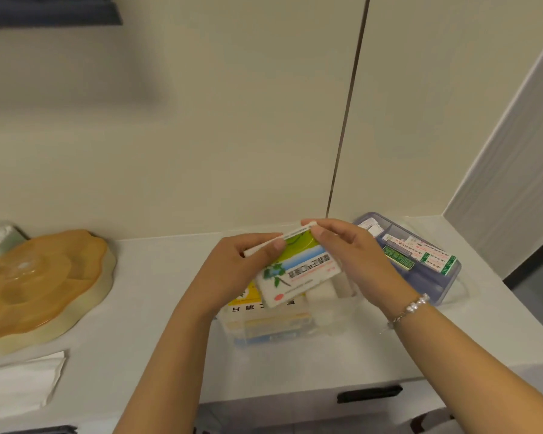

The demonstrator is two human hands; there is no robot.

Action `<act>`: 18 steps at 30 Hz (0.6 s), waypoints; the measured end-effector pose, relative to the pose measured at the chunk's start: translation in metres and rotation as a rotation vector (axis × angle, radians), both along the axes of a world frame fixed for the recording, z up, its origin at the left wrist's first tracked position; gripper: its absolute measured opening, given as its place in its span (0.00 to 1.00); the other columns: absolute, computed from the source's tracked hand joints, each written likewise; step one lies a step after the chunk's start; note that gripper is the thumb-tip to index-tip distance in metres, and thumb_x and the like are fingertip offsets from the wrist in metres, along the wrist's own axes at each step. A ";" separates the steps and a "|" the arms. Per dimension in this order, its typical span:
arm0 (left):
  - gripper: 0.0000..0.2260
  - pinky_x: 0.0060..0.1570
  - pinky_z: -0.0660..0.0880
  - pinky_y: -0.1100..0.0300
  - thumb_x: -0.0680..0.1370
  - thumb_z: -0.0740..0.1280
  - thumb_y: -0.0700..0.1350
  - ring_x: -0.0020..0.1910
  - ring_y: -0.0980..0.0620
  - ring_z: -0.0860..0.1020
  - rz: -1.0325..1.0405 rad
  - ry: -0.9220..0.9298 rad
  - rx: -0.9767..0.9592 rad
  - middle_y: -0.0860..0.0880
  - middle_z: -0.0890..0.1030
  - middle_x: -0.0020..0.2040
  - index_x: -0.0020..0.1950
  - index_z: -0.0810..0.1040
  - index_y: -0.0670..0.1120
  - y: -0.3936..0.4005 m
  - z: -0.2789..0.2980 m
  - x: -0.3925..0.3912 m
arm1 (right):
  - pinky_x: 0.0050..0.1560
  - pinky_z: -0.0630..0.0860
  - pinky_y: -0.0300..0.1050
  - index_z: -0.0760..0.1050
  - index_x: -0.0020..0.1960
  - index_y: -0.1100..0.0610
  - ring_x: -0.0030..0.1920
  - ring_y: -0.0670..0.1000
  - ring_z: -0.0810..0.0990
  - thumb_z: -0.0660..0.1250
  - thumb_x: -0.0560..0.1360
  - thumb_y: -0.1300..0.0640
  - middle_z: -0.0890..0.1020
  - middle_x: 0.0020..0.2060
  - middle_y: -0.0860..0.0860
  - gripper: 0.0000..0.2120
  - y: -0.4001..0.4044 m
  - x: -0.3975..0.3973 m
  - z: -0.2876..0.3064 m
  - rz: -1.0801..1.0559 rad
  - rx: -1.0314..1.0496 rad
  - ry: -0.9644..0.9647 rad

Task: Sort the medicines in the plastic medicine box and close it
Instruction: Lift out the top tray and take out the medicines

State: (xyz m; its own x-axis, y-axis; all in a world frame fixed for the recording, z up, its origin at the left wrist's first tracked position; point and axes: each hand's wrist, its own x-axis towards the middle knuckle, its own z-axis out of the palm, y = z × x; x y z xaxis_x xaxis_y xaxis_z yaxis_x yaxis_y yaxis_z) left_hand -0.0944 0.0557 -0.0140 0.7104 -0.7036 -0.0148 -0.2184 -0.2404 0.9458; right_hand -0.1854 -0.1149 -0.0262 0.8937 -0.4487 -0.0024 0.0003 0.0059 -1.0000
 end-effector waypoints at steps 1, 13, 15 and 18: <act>0.09 0.37 0.78 0.62 0.72 0.65 0.60 0.37 0.56 0.84 -0.049 0.046 0.000 0.56 0.86 0.38 0.48 0.82 0.63 -0.004 0.002 -0.006 | 0.34 0.79 0.37 0.81 0.51 0.50 0.37 0.46 0.84 0.66 0.73 0.53 0.85 0.39 0.49 0.09 -0.001 -0.006 0.003 -0.021 0.003 0.007; 0.26 0.50 0.80 0.45 0.73 0.69 0.48 0.47 0.49 0.83 0.103 0.423 -0.178 0.45 0.82 0.54 0.68 0.64 0.59 -0.065 -0.023 -0.082 | 0.46 0.82 0.51 0.78 0.53 0.60 0.45 0.55 0.85 0.70 0.66 0.53 0.85 0.48 0.59 0.17 -0.048 -0.091 0.017 0.095 0.260 0.240; 0.28 0.47 0.81 0.47 0.73 0.69 0.45 0.47 0.49 0.83 0.092 0.468 -0.210 0.45 0.81 0.55 0.69 0.61 0.58 -0.076 -0.027 -0.096 | 0.45 0.82 0.48 0.77 0.53 0.60 0.43 0.52 0.84 0.69 0.69 0.57 0.85 0.47 0.58 0.14 -0.055 -0.100 0.015 0.022 0.203 0.266; 0.22 0.37 0.82 0.55 0.73 0.69 0.45 0.44 0.51 0.84 0.044 0.535 -0.216 0.45 0.82 0.55 0.65 0.65 0.50 -0.086 -0.030 -0.112 | 0.45 0.80 0.46 0.81 0.49 0.56 0.41 0.50 0.83 0.67 0.72 0.59 0.85 0.44 0.54 0.07 -0.073 -0.115 0.017 -0.014 0.092 0.312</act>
State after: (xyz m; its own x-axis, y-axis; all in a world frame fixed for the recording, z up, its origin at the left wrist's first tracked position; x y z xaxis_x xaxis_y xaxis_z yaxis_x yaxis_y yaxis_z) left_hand -0.2062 -0.0307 -0.0435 0.6726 -0.7002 -0.2395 0.3095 -0.0279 0.9505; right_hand -0.3008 -0.1883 -0.0093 0.8372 -0.4465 -0.3160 -0.3049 0.0986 -0.9473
